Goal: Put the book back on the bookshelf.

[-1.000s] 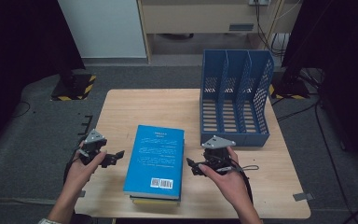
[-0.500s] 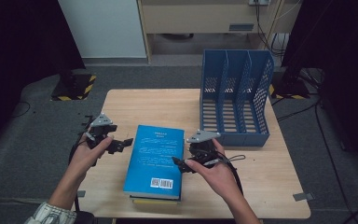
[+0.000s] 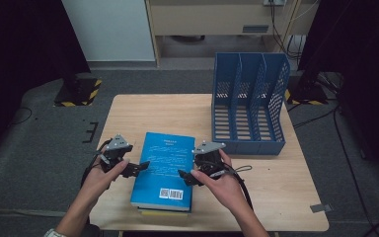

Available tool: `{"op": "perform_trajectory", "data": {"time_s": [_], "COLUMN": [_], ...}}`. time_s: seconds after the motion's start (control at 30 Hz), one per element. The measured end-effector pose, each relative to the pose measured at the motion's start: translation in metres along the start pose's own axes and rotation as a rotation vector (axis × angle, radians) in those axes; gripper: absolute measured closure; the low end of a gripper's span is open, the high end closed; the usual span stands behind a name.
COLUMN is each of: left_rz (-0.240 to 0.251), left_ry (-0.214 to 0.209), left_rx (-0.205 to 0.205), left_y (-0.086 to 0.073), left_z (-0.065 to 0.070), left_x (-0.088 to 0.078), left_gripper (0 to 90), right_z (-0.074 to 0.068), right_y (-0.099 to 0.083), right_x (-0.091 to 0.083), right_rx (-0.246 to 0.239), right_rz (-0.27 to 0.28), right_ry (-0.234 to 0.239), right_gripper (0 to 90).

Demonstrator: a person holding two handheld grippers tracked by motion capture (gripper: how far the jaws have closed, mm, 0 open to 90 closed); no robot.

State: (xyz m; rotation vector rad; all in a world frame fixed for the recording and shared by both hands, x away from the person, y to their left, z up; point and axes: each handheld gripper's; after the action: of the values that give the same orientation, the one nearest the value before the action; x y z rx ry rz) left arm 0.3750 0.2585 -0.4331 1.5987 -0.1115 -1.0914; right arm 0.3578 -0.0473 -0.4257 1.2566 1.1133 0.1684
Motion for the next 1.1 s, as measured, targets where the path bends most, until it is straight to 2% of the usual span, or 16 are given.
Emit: {"op": "perform_trajectory", "data": {"time_s": [0.23,0.4,0.53,0.77,0.93,1.1], "left_rz": [-0.038,-0.031,-0.034,-0.044,-0.045,-0.041], "left_ry": [-0.01,-0.048,-0.097,-0.116,-0.138,-0.213], "left_rx": [0.009,-0.029,-0.058,-0.074,-0.098,-0.146], "left_y": [-0.006,-0.01,-0.013,-0.013,-0.014,-0.019], "left_z": [0.006,0.004,0.003,0.0,-0.003,-0.003], "left_x": [0.007,0.009,0.012,0.015,0.016,0.022], "left_gripper": [3.8,2.8,1.9,0.1,0.1,0.1], "right_z": [0.0,0.002,0.003,0.005,0.007,0.009], "right_y": [-0.002,-0.005,-0.008,-0.009,-0.009,-0.011], "right_x": [0.01,0.02,0.027,0.033,0.035,0.035], "right_rx": [0.007,0.018,0.02,0.054,0.061,0.087], "right_rz": [-0.014,-0.034,-0.054,-0.051,-0.046,-0.044], "right_ry": [0.019,0.019,0.021,0.059,0.063,0.069], "right_gripper": [5.5,5.4,4.2,1.7,0.3,0.2]}}
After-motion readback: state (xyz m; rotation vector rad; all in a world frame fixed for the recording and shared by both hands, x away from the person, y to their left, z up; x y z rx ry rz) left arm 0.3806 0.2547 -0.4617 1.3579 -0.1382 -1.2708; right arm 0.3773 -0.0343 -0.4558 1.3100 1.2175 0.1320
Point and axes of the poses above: each handheld gripper's, and its own axes: x roughly forward along the jaws, y roughly out of its top, z roughly to its right, and after that the axes turned 4 degrees about z, right-handed
